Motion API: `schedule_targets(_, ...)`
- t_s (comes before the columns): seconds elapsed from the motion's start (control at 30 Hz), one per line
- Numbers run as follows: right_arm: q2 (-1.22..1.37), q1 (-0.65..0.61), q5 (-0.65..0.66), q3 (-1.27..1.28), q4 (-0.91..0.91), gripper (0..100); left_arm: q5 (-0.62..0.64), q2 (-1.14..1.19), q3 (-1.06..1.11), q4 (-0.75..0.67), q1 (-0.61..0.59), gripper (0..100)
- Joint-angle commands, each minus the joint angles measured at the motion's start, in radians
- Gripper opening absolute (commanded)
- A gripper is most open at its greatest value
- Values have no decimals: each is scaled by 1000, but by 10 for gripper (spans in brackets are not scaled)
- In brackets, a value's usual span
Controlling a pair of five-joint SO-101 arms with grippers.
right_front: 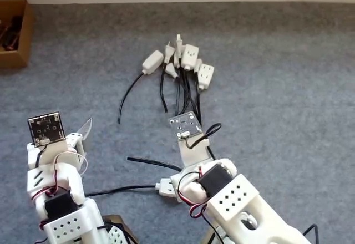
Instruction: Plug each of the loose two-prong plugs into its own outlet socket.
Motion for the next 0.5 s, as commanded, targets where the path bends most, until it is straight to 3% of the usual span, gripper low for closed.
schedule_targets(0.0,25,-19,15,61,13,6,9,-5,-2,-18,13,376)
schedule_targets(0.47,39,-24,15,-39,67,6,9,-5,-2,-18,13,376)
